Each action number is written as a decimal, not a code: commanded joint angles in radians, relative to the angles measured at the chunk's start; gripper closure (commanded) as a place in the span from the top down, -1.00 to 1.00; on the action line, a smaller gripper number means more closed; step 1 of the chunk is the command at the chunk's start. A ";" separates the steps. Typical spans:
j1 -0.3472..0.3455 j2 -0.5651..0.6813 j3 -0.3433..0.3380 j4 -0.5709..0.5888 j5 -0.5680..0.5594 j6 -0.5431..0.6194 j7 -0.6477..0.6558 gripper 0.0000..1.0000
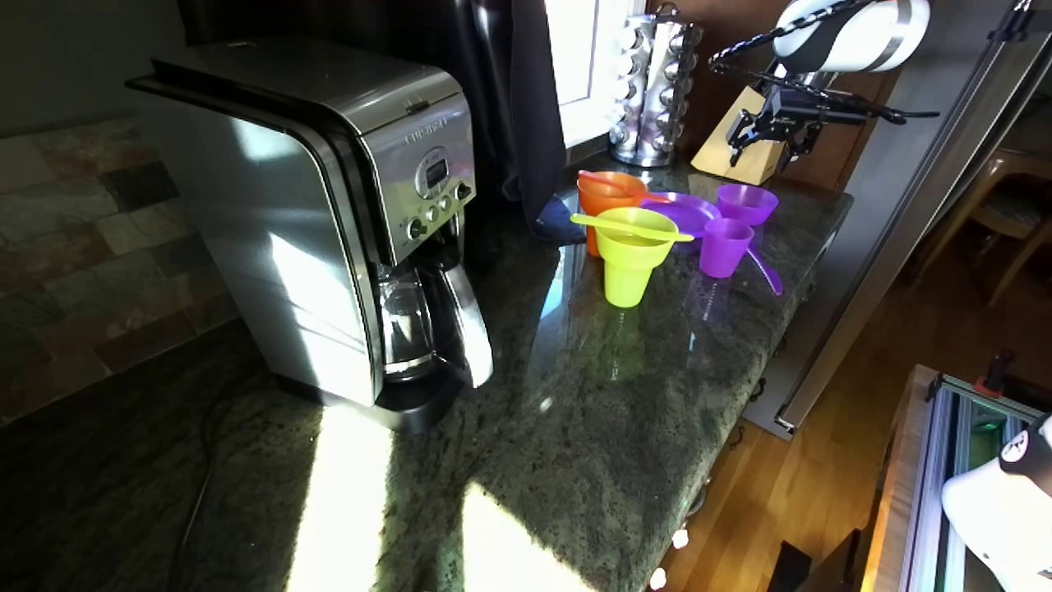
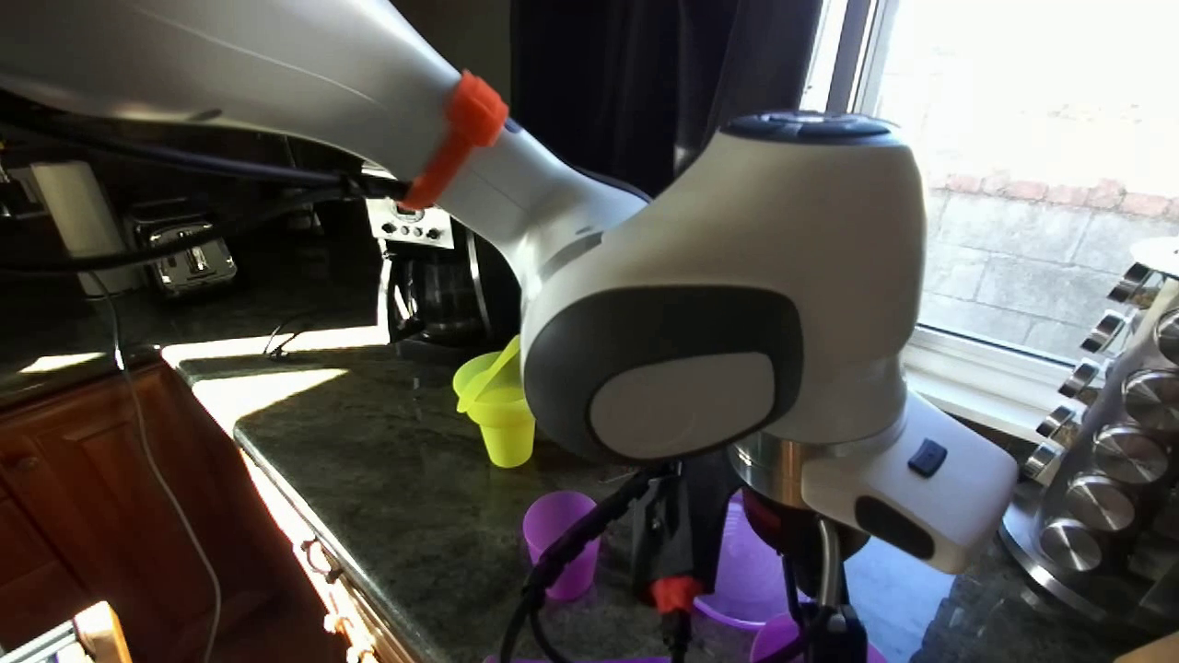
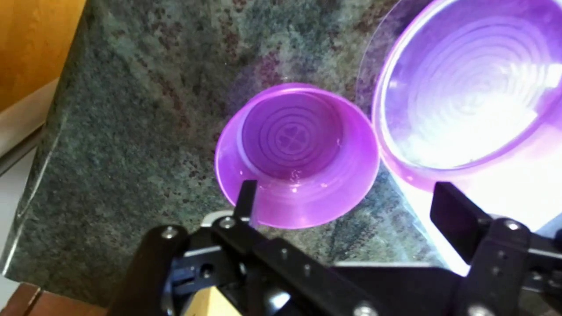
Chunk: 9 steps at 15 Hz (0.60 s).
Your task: Stack the purple items on top of each other
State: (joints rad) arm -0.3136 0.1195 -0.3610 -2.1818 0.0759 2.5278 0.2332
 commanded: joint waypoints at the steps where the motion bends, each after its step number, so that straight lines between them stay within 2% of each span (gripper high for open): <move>1: -0.002 0.086 -0.013 0.054 -0.023 -0.023 0.133 1.00; 9: -0.014 0.165 -0.044 0.074 0.000 -0.038 0.189 1.00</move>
State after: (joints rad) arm -0.3196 0.2498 -0.3958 -2.1413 0.0721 2.5254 0.3933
